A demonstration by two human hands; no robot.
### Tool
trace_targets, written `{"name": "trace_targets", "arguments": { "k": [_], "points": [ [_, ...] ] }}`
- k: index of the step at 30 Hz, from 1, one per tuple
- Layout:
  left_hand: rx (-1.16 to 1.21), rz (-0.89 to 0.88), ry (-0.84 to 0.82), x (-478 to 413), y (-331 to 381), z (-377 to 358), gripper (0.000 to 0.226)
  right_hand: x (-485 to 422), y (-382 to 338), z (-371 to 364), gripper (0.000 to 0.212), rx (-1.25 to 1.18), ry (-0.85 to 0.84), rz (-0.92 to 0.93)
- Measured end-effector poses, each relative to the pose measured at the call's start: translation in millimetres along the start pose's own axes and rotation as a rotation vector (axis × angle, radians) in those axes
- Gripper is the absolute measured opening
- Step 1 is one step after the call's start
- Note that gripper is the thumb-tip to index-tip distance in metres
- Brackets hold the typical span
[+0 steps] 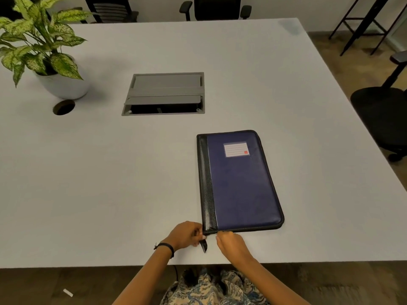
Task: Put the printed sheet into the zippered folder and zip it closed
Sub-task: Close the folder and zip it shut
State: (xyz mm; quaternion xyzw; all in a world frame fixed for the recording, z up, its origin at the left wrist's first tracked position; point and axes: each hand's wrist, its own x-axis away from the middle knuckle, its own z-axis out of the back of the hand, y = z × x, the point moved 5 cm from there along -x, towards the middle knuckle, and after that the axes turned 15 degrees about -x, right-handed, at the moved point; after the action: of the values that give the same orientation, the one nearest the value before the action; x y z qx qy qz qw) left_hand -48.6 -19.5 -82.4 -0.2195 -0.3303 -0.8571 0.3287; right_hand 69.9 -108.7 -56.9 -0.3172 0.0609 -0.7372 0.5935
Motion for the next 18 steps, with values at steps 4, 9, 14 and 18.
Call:
{"name": "trace_targets", "arguments": {
  "k": [4,9,14,18],
  "points": [
    [-0.046,0.002,0.009,1,2,3,0.017,-5,-3,-5,0.044,0.076,0.027,-0.041],
    [-0.063,0.012,0.006,-1,0,1,0.021,-4,-5,-3,0.039,0.122,0.015,-0.091],
    [-0.127,0.003,-0.013,-4,-4,2,0.019,-2,-2,8,0.041,-0.004,0.089,-0.062],
    [-0.123,-0.013,-0.006,-5,-4,2,0.018,-2,7,-2,0.027,-0.069,0.013,-0.058]
  ]
}}
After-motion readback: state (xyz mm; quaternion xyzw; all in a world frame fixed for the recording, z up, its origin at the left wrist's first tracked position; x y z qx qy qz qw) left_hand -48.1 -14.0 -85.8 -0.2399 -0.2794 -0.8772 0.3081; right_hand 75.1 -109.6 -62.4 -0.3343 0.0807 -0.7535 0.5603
